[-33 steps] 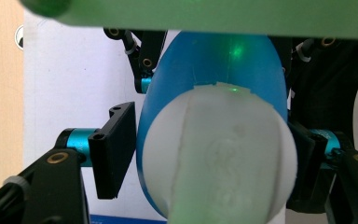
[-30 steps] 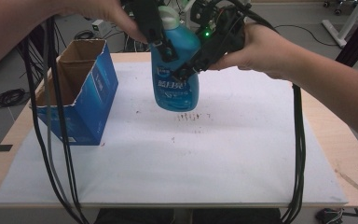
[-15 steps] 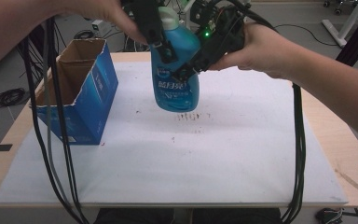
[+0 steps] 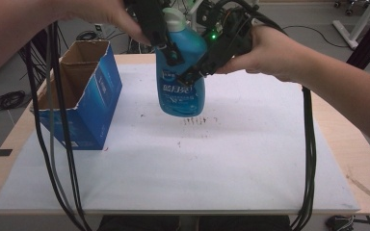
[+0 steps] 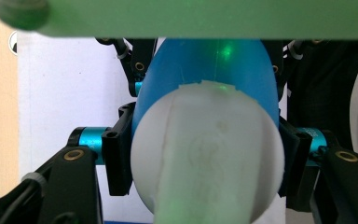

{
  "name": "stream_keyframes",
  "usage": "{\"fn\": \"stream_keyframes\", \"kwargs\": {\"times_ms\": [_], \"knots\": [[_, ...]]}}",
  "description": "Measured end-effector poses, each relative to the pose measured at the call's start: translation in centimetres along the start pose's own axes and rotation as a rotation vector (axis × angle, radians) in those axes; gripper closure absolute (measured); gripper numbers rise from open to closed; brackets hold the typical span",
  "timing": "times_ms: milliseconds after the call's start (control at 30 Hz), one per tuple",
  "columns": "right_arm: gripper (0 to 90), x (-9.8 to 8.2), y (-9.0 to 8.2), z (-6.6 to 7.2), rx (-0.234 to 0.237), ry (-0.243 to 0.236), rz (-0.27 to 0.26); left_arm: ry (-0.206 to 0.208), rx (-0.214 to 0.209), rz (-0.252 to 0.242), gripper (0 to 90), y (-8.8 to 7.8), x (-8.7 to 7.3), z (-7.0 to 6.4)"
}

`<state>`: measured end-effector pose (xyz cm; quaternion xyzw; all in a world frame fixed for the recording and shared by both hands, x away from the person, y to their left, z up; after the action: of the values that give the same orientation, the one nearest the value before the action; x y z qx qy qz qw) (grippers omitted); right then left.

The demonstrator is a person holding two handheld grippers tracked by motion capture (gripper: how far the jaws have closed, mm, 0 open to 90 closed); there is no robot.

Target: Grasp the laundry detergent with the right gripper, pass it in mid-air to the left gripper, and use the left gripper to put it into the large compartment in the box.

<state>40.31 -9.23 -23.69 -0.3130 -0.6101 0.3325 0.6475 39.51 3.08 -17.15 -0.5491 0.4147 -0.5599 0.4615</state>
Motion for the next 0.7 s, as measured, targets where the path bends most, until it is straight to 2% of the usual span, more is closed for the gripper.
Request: {"fn": "stream_keyframes", "kwargs": {"times_ms": [100,233,267,433,467,600,667,700], "knots": [[44.8,0.0,0.0,0.0,-0.005,-0.005,-0.004,0.002,0.000,0.002,37.2,0.0,0.0,0.0],[42.4,0.1,0.2,0.1,0.006,-0.003,0.005,-0.015,-0.014,0.006,37.2,0.2,-0.1,0.1],[37.5,0.0,0.3,0.2,0.020,0.007,0.010,-0.022,-0.020,0.016,37.2,0.4,-0.2,0.2],[29.8,0.0,0.4,0.1,0.016,0.006,0.016,-0.027,-0.012,0.020,37.3,0.6,-0.4,0.2],[22.1,-0.2,0.5,0.0,0.011,0.016,0.031,-0.034,-0.010,0.018,37.3,0.5,-0.6,0.3],[21.9,-0.5,0.5,-0.1,0.020,0.022,0.042,-0.044,-0.010,0.012,37.3,0.3,-0.8,0.3],[13.3,-0.8,0.1,-0.3,0.023,0.045,0.041,-0.057,-0.006,0.003,37.3,0.2,-1.1,0.4],[13.3,-0.8,0.1,-0.3,0.023,0.045,0.041,-0.064,-0.007,-0.001,37.3,0.1,-1.2,0.4]]}}
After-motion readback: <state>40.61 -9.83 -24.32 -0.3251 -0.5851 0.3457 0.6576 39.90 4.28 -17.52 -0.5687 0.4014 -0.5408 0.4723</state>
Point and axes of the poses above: each handheld gripper's, and its own axes: y roughly forward along the jaws, x roughly out of its top, z roughly to its left, the point moved 2 cm from there along y, roughly forward along the jaws, and after that the axes turned 7 degrees about z, right-handed, at the moved point
